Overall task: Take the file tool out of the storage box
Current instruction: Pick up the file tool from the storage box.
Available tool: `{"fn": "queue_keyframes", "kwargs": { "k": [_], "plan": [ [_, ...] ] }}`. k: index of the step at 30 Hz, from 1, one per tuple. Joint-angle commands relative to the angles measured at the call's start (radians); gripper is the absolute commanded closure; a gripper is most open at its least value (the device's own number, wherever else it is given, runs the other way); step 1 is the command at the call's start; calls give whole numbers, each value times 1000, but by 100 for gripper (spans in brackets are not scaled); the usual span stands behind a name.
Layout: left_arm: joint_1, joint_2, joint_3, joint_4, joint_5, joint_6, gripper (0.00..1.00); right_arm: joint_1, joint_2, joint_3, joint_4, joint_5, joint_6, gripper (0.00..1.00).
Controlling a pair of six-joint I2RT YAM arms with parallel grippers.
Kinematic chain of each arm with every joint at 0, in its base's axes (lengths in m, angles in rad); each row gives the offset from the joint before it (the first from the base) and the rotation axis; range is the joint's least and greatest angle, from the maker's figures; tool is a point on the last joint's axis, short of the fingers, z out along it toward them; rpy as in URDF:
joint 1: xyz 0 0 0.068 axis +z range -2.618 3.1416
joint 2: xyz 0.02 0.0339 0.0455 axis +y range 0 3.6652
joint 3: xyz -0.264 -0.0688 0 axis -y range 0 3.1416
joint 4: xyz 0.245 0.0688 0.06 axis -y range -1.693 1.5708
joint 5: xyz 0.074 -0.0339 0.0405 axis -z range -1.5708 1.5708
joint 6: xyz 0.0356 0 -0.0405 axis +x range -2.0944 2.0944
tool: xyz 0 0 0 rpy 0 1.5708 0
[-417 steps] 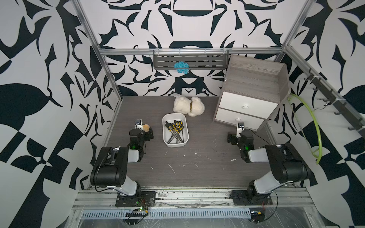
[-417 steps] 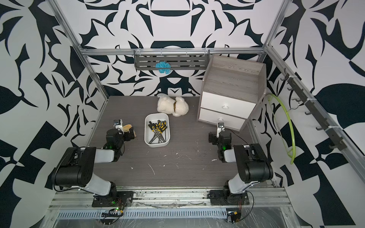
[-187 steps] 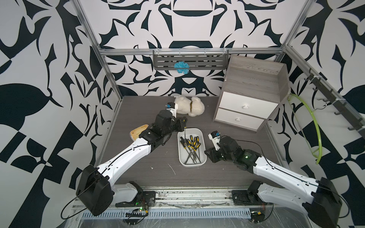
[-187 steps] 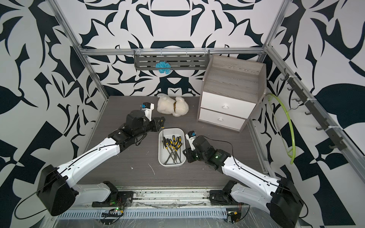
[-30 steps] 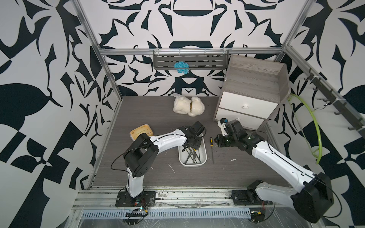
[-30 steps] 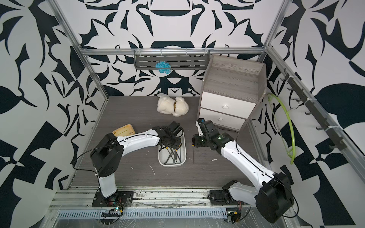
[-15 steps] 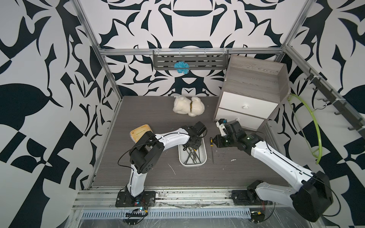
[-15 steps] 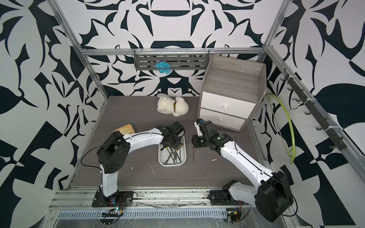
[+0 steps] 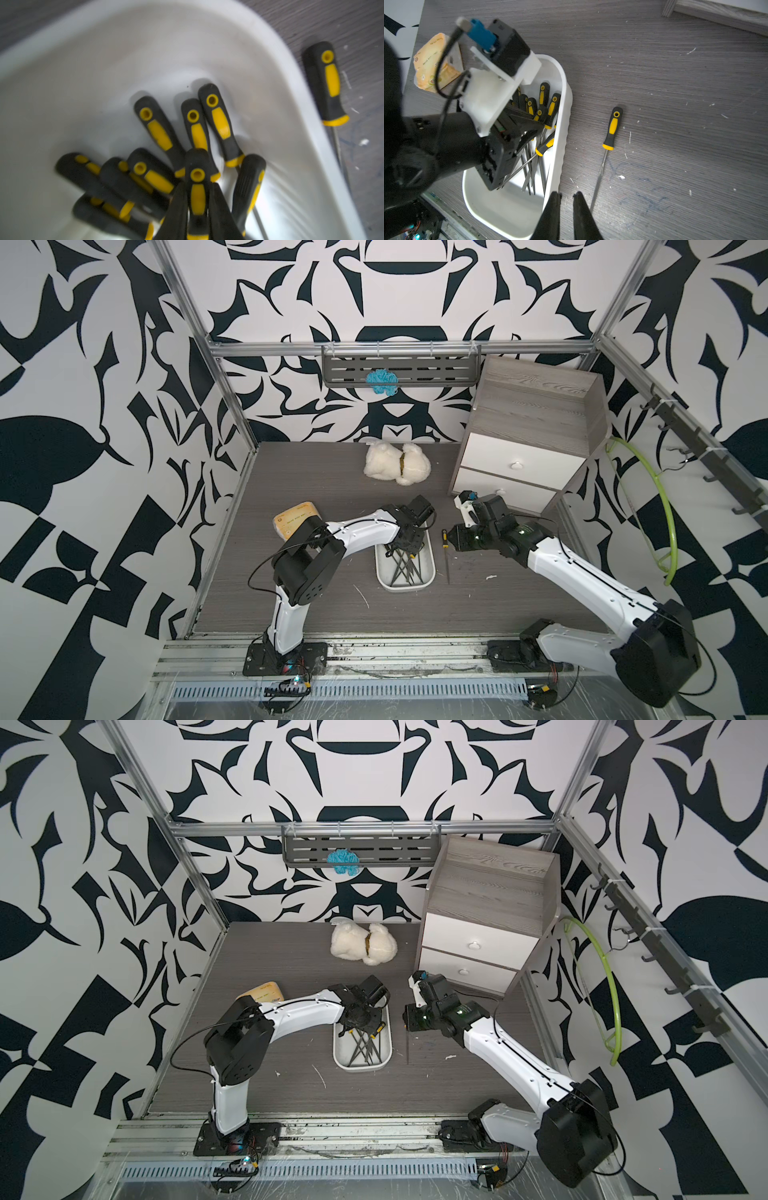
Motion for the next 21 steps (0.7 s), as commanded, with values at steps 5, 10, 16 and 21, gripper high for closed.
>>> {"fn": "queue_keyframes", "kwargs": {
  "k": [5, 10, 16, 21],
  "plan": [
    [51, -274, -55, 102, 12, 20, 98, 0, 5, -21, 84, -88, 18, 83],
    [109, -479, -229, 354, 97, -16, 100, 1, -12, -50, 149, -142, 23, 84],
    [244, -742, -489, 612, 346, -201, 100, 24, -8, -91, 317, -338, 56, 83],
    [251, -797, -583, 641, 367, -220, 100, 130, 55, -86, 449, -432, 72, 78]
  ]
}}
